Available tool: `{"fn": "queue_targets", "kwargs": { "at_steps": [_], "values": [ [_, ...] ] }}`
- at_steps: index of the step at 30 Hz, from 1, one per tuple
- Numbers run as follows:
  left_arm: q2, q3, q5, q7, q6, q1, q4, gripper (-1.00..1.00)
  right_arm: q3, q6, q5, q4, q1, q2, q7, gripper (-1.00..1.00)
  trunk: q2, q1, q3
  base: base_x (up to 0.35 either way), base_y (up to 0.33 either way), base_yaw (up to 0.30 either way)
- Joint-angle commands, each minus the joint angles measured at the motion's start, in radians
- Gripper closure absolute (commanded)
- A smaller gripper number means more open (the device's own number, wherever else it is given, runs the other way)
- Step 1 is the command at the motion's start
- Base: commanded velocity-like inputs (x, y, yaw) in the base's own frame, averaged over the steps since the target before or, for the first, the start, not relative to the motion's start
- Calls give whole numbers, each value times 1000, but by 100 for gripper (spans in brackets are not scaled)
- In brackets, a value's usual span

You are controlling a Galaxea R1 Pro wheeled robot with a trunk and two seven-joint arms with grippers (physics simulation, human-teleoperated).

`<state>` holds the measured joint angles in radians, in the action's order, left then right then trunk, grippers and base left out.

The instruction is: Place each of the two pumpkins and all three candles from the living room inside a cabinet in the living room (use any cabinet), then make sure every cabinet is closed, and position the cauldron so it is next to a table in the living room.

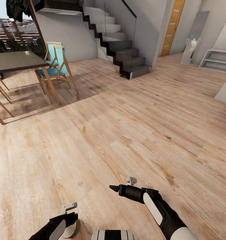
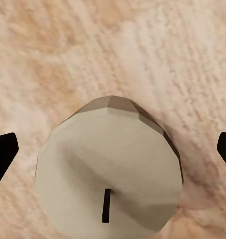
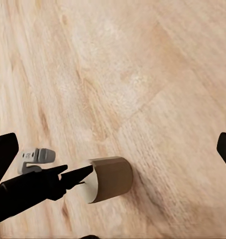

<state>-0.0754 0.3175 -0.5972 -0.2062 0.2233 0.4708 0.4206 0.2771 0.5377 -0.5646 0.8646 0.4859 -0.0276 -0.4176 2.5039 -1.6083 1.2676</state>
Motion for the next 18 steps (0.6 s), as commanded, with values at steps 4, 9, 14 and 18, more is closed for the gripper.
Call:
{"fn": "queue_targets", "kwargs": {
  "at_steps": [4, 9, 14, 18],
  "values": [
    [-1, 9, -10, -8, 4, 0, 3, -100, -1, 38, -6, 52, 0, 1, -67, -100, 0, 0, 1, 0, 0, 0],
    [-1, 9, -9, -7, 4, 0, 3, -100, -3, 81, -6, 172, 0, 1, -99, -100, 1, 0, 5, 0, 0, 0],
    [-1, 9, -9, -7, 4, 0, 3, -100, -4, 86, -6, 190, 0, 0, -102, -100, 2, -3, 24, 0, 0, 0],
    [-1, 8, -9, -7, 4, 0, 3, -100, -4, 87, -6, 192, 0, 0, -102, -100, 3, -4, 39, 0, 0, 0]
  ]
}}
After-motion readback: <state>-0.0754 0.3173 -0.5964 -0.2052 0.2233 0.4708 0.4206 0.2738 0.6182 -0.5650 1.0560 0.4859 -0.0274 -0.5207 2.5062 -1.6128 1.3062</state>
